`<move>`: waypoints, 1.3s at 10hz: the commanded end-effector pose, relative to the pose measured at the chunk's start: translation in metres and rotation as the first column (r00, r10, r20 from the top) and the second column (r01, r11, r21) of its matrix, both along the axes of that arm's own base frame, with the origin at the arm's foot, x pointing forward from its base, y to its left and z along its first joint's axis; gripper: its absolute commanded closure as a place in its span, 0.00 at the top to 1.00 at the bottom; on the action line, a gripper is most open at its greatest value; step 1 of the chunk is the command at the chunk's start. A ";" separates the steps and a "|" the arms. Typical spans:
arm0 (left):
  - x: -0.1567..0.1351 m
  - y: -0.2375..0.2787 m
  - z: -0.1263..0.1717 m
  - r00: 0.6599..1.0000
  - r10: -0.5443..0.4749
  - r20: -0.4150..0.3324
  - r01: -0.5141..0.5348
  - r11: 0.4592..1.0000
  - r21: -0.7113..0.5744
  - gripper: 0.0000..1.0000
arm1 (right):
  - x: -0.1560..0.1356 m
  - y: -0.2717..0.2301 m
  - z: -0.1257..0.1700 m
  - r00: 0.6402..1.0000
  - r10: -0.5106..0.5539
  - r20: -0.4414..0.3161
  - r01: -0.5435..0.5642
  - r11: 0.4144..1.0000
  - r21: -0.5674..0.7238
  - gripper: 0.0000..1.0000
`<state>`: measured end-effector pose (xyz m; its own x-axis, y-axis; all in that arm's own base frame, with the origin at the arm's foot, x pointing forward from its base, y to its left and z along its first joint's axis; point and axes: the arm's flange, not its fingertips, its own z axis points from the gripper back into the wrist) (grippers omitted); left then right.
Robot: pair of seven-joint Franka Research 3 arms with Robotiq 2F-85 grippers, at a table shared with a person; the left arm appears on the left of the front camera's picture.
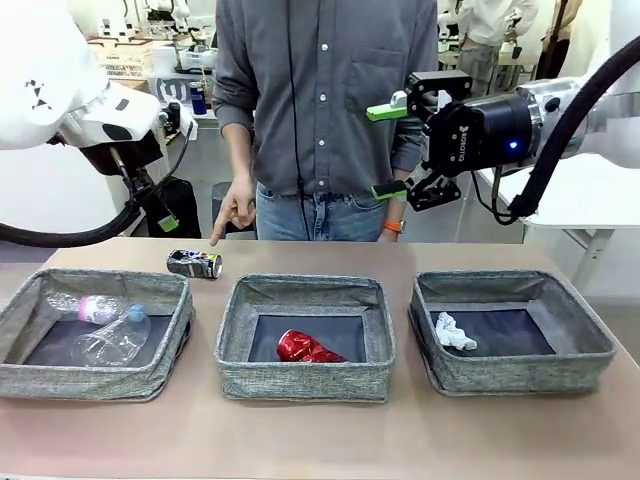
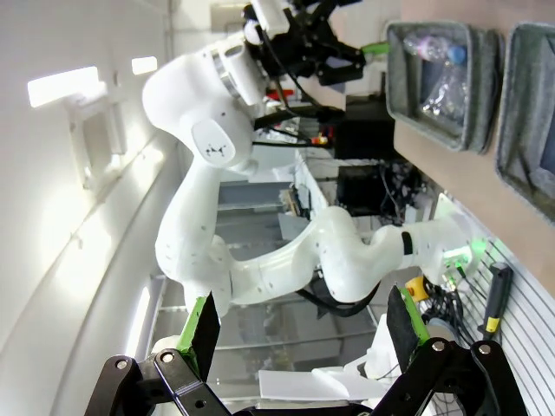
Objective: Sort the waste into the appropriate baskets.
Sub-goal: Pick up the waste item pointed out by the person.
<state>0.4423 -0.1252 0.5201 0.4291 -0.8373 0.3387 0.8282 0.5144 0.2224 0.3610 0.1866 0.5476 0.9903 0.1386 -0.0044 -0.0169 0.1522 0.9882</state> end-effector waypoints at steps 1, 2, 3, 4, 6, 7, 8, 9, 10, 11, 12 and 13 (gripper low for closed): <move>0.013 -0.001 0.001 0.972 -0.234 -0.018 0.234 0.961 0.144 1.00 | 0.000 0.004 0.001 1.000 -0.021 -0.007 0.021 0.999 0.024 1.00; 0.039 0.005 -0.003 0.854 -0.516 -0.060 0.520 0.848 0.105 1.00 | 0.000 0.004 0.001 1.000 -0.021 -0.007 0.021 0.999 0.024 1.00; 0.065 0.006 -0.010 0.772 -0.623 -0.123 0.635 0.765 0.109 1.00 | 0.000 0.004 0.001 1.000 -0.021 -0.007 0.021 0.999 0.024 1.00; 0.085 0.005 -0.020 0.731 -0.665 -0.154 0.683 0.714 0.157 1.00 | 0.000 0.004 0.001 1.000 -0.021 -0.007 0.021 0.999 0.024 1.00; 0.106 0.000 -0.040 0.662 -0.740 -0.118 0.747 0.641 0.175 1.00 | 0.000 0.004 0.001 1.000 -0.021 -0.007 0.021 0.999 0.024 1.00; 0.121 0.002 -0.056 0.698 -0.703 -0.133 0.709 0.653 0.266 1.00 | 0.000 0.004 0.001 1.000 -0.021 -0.007 0.021 0.999 0.024 1.00; 0.137 0.005 -0.069 0.715 -0.683 -0.147 0.696 0.678 0.235 1.00 | 0.000 0.004 0.001 1.000 -0.021 -0.007 0.021 0.999 0.024 1.00; 0.153 0.006 -0.080 0.848 -0.499 -0.176 0.529 0.815 0.238 1.00 | 0.000 0.004 0.001 1.000 -0.021 -0.007 0.021 0.999 0.024 1.00; 0.125 0.006 -0.066 0.680 -0.718 -0.149 0.731 0.648 0.213 1.00 | 0.000 0.004 0.001 1.000 -0.021 -0.007 0.021 0.999 0.024 1.00; 0.125 0.006 -0.066 0.680 -0.718 -0.149 0.731 0.648 0.213 1.00 | 0.000 0.004 0.001 1.000 -0.021 -0.007 0.021 0.999 0.024 1.00; 0.145 0.013 -0.084 0.748 -0.646 -0.156 0.663 0.714 0.225 1.00 | 0.000 0.004 0.001 1.000 -0.021 -0.007 0.021 0.999 0.024 1.00; 0.158 0.017 -0.095 0.776 -0.605 -0.179 0.630 0.760 0.163 1.00 | 0.000 0.004 0.001 1.000 -0.021 -0.007 0.021 0.999 0.024 1.00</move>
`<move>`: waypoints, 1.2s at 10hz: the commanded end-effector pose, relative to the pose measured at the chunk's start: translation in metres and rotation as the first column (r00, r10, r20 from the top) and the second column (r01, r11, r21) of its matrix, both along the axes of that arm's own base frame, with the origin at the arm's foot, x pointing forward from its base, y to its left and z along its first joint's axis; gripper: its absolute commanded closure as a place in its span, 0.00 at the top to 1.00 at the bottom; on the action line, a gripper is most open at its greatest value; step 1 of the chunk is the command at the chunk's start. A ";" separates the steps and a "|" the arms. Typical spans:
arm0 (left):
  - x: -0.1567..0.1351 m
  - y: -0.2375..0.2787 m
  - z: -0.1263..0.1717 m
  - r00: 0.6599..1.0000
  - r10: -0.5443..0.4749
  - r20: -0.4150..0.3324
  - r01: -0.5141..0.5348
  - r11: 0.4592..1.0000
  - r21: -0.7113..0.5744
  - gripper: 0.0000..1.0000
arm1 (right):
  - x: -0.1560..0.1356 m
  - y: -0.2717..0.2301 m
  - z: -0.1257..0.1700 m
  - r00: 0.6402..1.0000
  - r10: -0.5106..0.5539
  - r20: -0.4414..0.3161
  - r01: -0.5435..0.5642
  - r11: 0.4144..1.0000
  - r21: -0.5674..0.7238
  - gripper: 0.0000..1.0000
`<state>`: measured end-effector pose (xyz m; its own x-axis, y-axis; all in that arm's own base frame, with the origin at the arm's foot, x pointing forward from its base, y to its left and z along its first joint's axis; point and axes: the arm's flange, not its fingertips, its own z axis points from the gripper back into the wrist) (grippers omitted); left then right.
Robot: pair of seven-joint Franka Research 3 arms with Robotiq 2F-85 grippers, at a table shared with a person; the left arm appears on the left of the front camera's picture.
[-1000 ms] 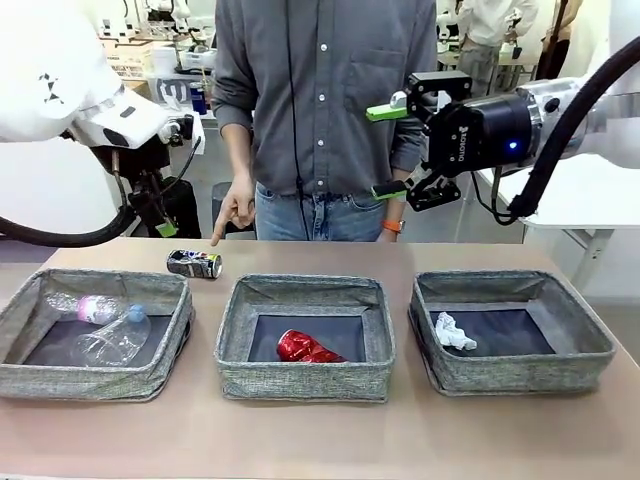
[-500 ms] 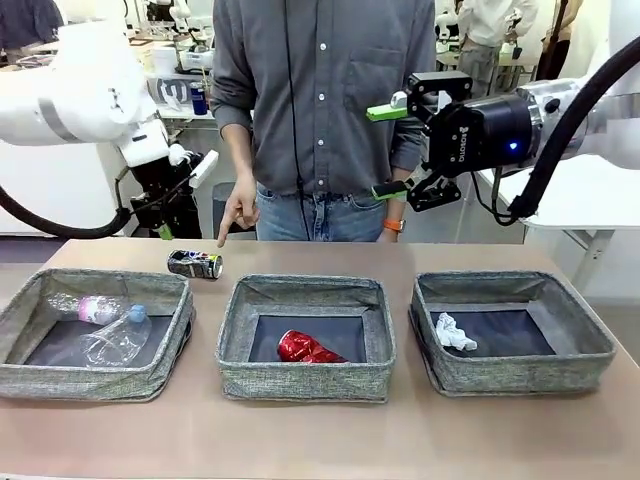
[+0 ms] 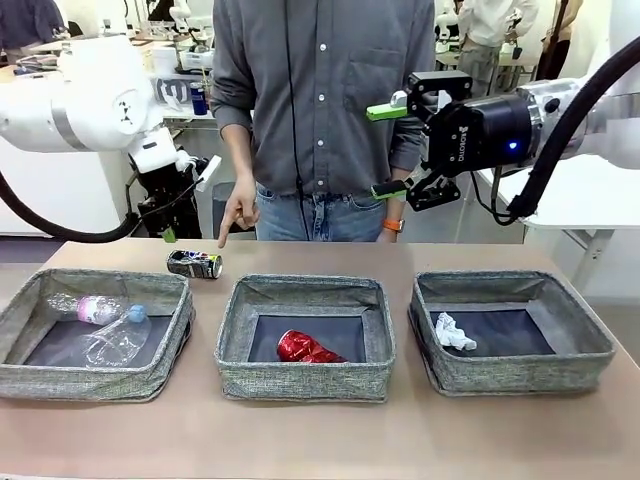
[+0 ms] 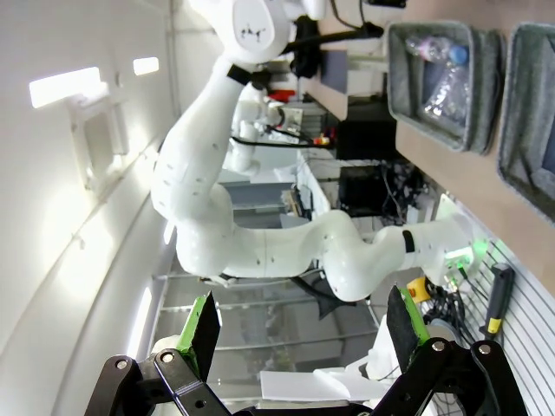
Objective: Sort the waste into the appropriate baskets.
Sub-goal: Pick up the waste item pointed out by the person.
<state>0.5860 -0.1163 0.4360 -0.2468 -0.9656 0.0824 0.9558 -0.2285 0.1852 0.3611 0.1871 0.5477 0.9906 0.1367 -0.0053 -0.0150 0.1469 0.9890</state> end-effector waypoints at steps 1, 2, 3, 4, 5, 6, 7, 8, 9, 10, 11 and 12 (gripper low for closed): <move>0.024 0.008 -0.024 0.993 0.088 -0.076 -0.087 0.996 0.010 1.00 | 0.000 0.004 0.001 1.000 -0.019 -0.005 0.019 1.000 0.018 1.00; 0.030 0.003 -0.032 0.992 0.048 -0.117 -0.054 0.997 -0.046 1.00 | 0.000 0.004 0.001 1.000 -0.019 -0.005 0.019 1.000 0.018 1.00; 0.034 -0.003 -0.042 0.989 0.059 -0.132 -0.064 0.998 -0.030 1.00 | 0.000 0.004 0.001 1.000 -0.019 -0.005 0.019 1.000 0.018 1.00; 0.038 -0.008 -0.051 0.987 0.085 -0.139 -0.088 0.996 -0.017 1.00 | 0.000 0.004 0.001 1.000 -0.019 -0.005 0.019 1.000 0.018 1.00; 0.045 -0.012 -0.061 0.984 0.104 -0.145 -0.107 0.994 -0.013 1.00 | 0.000 0.004 0.001 1.000 -0.019 -0.005 0.019 1.000 0.018 1.00; 0.052 -0.016 -0.071 0.981 0.104 -0.162 -0.107 0.994 -0.014 1.00 | 0.000 0.004 0.001 1.000 -0.019 -0.005 0.019 1.000 0.018 1.00; 0.059 -0.019 -0.082 0.977 0.097 -0.190 -0.101 0.995 -0.012 1.00 | 0.000 0.004 0.001 1.000 -0.019 -0.005 0.019 1.000 0.018 1.00; 0.061 -0.019 -0.089 0.974 0.093 -0.208 -0.096 0.995 -0.005 1.00 | 0.000 0.004 0.001 1.000 -0.019 -0.005 0.019 1.000 0.018 1.00; 0.063 -0.018 -0.092 0.973 0.097 -0.212 -0.098 0.995 0.007 1.00 | 0.000 0.004 0.001 1.000 -0.019 -0.005 0.019 1.000 0.018 1.00; 0.065 -0.015 -0.095 0.971 0.109 -0.212 -0.107 0.994 0.019 1.00 | 0.000 0.004 0.001 1.000 -0.019 -0.005 0.019 1.000 0.018 1.00; 0.066 -0.013 -0.098 0.970 0.118 -0.213 -0.115 0.993 0.027 1.00 | 0.000 0.004 0.001 1.000 -0.019 -0.005 0.019 1.000 0.018 1.00; 0.068 -0.013 -0.104 0.968 0.126 -0.216 -0.121 0.992 0.038 1.00 | 0.000 0.004 0.001 1.000 -0.019 -0.005 0.019 1.000 0.018 1.00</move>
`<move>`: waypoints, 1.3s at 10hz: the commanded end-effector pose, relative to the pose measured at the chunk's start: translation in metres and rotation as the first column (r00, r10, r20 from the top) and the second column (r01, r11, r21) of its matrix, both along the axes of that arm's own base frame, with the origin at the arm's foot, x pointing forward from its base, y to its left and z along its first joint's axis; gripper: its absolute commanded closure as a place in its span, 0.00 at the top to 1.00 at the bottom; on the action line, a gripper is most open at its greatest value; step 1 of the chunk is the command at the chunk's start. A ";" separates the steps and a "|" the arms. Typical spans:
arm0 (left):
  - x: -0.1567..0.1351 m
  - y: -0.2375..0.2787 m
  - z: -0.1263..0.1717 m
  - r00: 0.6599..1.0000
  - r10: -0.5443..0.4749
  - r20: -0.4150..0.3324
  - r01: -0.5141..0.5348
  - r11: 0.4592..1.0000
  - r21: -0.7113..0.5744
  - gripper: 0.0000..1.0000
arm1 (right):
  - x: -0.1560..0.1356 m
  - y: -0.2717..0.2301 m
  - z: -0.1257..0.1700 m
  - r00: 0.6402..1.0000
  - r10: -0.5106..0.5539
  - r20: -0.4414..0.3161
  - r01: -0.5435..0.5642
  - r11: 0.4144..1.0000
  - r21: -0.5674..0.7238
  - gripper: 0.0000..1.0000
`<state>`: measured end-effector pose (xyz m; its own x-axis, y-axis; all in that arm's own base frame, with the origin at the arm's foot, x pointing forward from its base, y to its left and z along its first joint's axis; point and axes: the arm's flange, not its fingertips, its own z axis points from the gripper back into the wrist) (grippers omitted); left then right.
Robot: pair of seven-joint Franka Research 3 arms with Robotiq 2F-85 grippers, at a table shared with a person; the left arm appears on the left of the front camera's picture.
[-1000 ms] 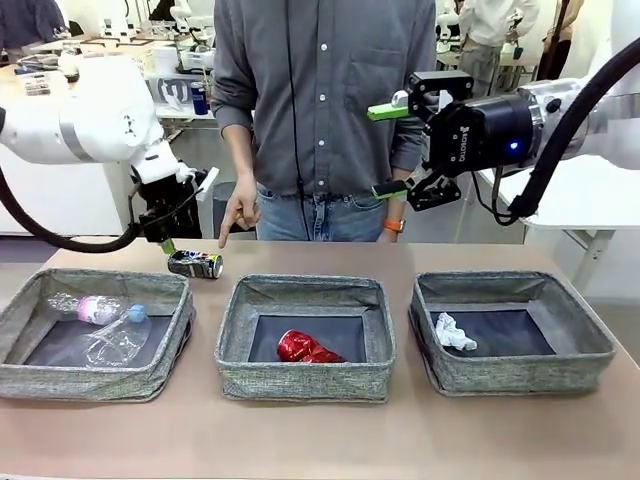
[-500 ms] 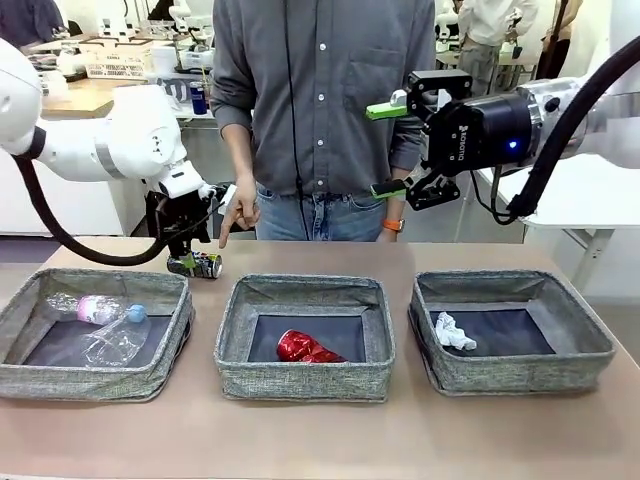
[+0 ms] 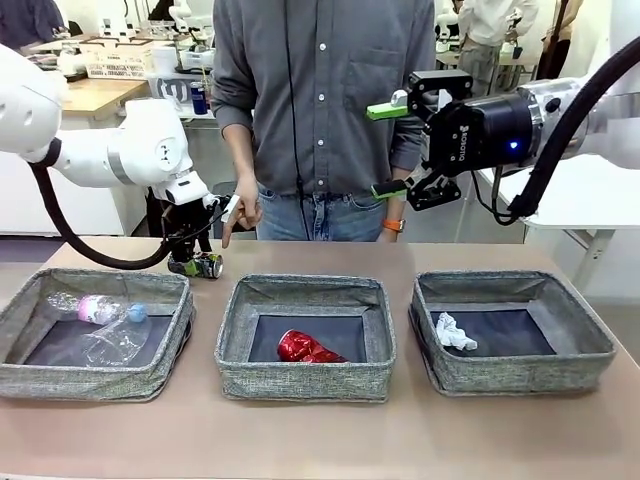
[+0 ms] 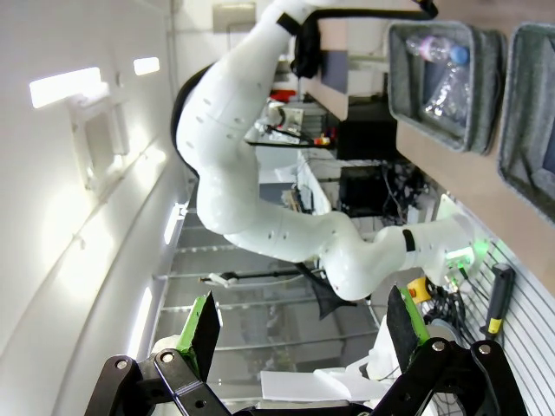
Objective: Sort the waste into the appropriate baskets.
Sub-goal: Pick up the waste item pointed out by the person.
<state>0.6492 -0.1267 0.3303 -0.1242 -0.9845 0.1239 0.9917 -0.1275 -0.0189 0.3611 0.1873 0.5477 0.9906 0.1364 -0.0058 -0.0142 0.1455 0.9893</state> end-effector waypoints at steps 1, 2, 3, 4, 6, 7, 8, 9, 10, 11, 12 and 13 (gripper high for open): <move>0.006 -0.004 -0.003 1.000 0.020 -0.022 -0.019 0.999 0.037 1.00 | 0.000 0.003 0.001 1.000 -0.019 -0.005 0.019 1.000 0.017 1.00; 0.007 -0.005 -0.007 0.999 0.033 -0.033 -0.031 0.998 0.056 1.00 | 0.000 0.003 0.001 1.000 -0.019 -0.005 0.019 1.000 0.017 1.00; 0.008 -0.004 -0.008 0.999 0.030 -0.039 -0.028 0.998 0.056 1.00 | 0.000 0.003 0.001 1.000 -0.019 -0.005 0.019 1.000 0.017 1.00; 0.008 -0.004 -0.008 0.999 0.029 -0.037 -0.027 0.998 0.056 1.00 | 0.000 0.003 0.001 1.000 -0.019 -0.005 0.019 1.000 0.017 1.00; 0.009 -0.003 -0.009 0.999 0.034 -0.010 -0.033 0.996 0.084 0.41 | 0.000 0.003 0.001 1.000 -0.019 -0.005 0.019 1.000 0.017 1.00; 0.010 -0.003 -0.009 0.999 0.032 -0.016 -0.030 0.996 0.082 0.04 | 0.000 0.003 0.001 1.000 -0.019 -0.005 0.019 1.000 0.017 1.00; 0.010 -0.004 -0.009 0.999 0.030 -0.019 -0.029 0.997 0.076 0.00 | 0.000 0.003 0.001 1.000 -0.019 -0.005 0.019 1.000 0.017 1.00; 0.010 -0.004 -0.009 0.999 0.033 -0.020 -0.031 0.997 0.074 0.00 | 0.000 0.003 0.001 1.000 -0.019 -0.005 0.019 1.000 0.017 1.00; 0.009 -0.004 -0.009 0.999 0.038 -0.023 -0.036 0.997 0.073 0.00 | 0.000 0.003 0.001 1.000 -0.019 -0.005 0.019 1.000 0.017 1.00; 0.007 -0.005 -0.009 0.997 0.029 -0.075 -0.023 0.996 0.091 0.00 | 0.000 0.003 0.001 1.000 -0.019 -0.005 0.019 1.000 0.017 1.00; 0.007 -0.005 -0.009 0.997 0.029 -0.071 -0.022 0.995 0.094 0.00 | 0.000 0.003 0.001 1.000 -0.019 -0.005 0.019 1.000 0.017 1.00; 0.007 -0.005 -0.009 0.997 0.027 -0.073 -0.020 0.995 0.094 0.00 | 0.000 0.003 0.001 1.000 -0.019 -0.005 0.019 1.000 0.017 1.00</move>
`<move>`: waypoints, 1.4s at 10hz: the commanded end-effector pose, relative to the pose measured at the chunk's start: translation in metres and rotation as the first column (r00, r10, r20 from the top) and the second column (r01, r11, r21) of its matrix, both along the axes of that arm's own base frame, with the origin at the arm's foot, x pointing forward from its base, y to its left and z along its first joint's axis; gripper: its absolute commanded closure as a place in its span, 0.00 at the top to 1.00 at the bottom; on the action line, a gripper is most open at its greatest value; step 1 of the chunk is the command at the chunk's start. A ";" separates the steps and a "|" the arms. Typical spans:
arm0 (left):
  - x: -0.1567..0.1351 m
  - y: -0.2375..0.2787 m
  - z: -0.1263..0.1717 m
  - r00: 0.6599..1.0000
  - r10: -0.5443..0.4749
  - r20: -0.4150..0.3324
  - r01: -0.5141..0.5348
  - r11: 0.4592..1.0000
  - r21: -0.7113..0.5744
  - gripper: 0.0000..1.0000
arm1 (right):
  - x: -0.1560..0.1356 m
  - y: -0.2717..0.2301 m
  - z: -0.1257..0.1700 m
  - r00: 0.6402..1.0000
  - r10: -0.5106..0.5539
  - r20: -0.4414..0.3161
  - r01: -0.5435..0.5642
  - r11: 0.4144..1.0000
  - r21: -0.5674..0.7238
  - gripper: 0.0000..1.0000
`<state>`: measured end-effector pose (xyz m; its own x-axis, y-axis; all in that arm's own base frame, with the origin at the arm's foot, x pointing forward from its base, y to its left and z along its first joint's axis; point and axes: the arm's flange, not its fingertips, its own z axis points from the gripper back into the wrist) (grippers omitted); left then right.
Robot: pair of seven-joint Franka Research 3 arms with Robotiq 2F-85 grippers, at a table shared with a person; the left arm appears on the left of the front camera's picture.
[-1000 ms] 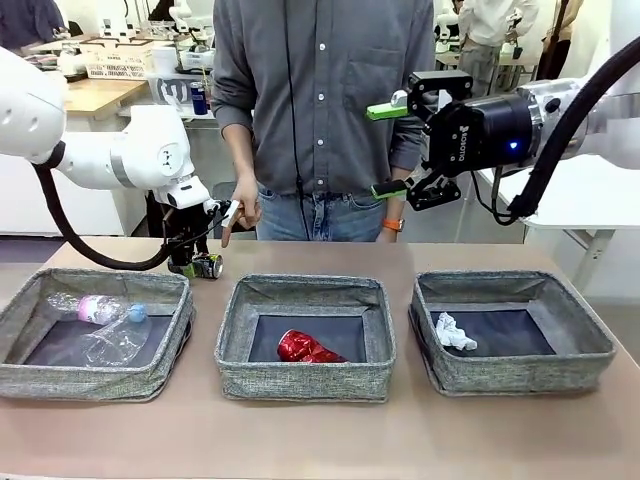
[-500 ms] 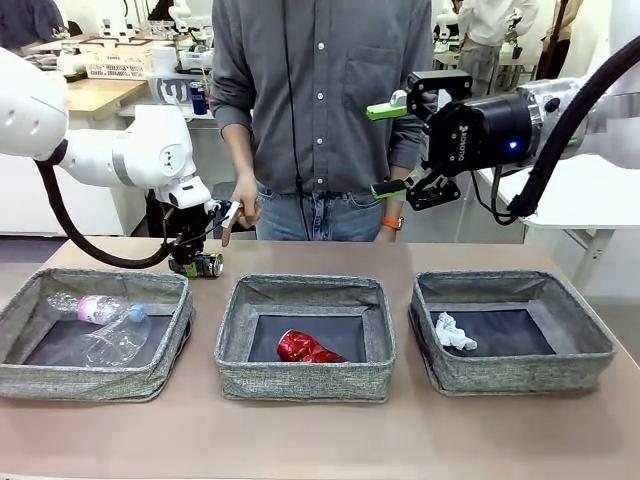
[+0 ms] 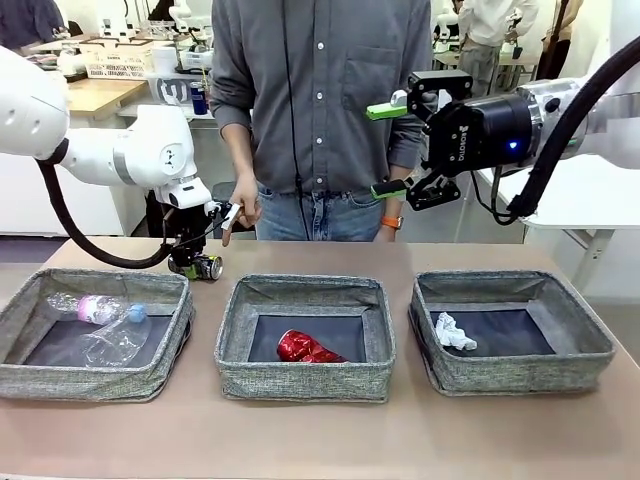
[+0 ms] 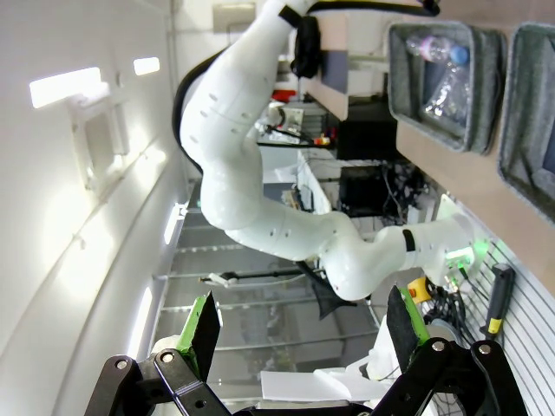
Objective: Sort the waste into the appropriate baskets.
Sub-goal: Pick up the waste item pointed out by the person.
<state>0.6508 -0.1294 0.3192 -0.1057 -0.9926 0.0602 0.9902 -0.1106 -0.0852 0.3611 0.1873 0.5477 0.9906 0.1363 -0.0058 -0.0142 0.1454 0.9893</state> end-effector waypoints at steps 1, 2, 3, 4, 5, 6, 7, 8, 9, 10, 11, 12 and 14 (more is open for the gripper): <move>0.005 -0.002 0.002 1.000 0.011 -0.022 -0.010 1.000 0.024 0.00 | 0.000 0.003 0.001 1.000 -0.019 -0.005 0.019 1.000 0.017 1.00; 0.005 -0.001 0.003 1.000 0.012 -0.023 -0.012 1.000 0.023 0.00 | 0.000 0.003 0.001 1.000 -0.019 -0.005 0.019 1.000 0.017 1.00; 0.004 0.001 0.007 1.000 0.023 -0.017 -0.022 0.999 0.023 0.00 | 0.000 0.003 0.001 1.000 -0.019 -0.005 0.019 1.000 0.017 1.00; 0.000 0.007 0.018 0.999 0.047 0.000 -0.047 0.999 0.015 0.00 | 0.000 0.003 0.001 1.000 -0.019 -0.005 0.019 1.000 0.017 1.00; -0.010 0.018 0.043 0.992 0.121 0.041 -0.120 0.992 -0.031 0.00 | 0.000 0.003 0.001 1.000 -0.019 -0.005 0.019 1.000 0.017 1.00; -0.029 0.031 0.075 0.980 0.195 0.032 -0.192 0.978 -0.083 0.00 | 0.000 0.003 0.001 1.000 -0.019 -0.005 0.019 1.000 0.017 1.00; -0.060 0.043 0.114 0.962 0.274 -0.001 -0.274 0.959 -0.077 0.00 | 0.000 0.003 0.001 1.000 -0.019 -0.005 0.019 1.000 0.017 1.00; -0.089 0.050 0.150 0.947 0.322 0.010 -0.320 0.943 -0.087 0.00 | 0.000 0.003 0.001 1.000 -0.019 -0.005 0.019 1.000 0.017 1.00; -0.118 0.050 0.184 0.940 0.341 0.008 -0.338 0.936 -0.101 0.00 | 0.000 0.003 0.001 1.000 -0.019 -0.005 0.019 1.000 0.017 1.00; -0.144 0.044 0.213 0.942 0.330 -0.065 -0.336 0.928 -0.159 0.00 | 0.000 0.003 0.001 1.000 -0.019 -0.005 0.019 1.000 0.017 1.00; -0.168 0.032 0.232 0.897 0.429 -0.106 -0.440 0.888 -0.132 0.00 | 0.000 0.003 0.001 1.000 -0.019 -0.005 0.019 1.000 0.017 1.00; -0.194 0.020 0.243 0.907 0.398 -0.137 -0.416 0.897 -0.151 0.00 | 0.000 0.003 0.001 1.000 -0.019 -0.005 0.019 1.000 0.017 1.00; -0.215 0.021 0.238 0.957 0.285 -0.056 -0.291 0.944 -0.154 0.00 | 0.000 0.003 0.001 1.000 -0.019 -0.005 0.019 1.000 0.017 1.00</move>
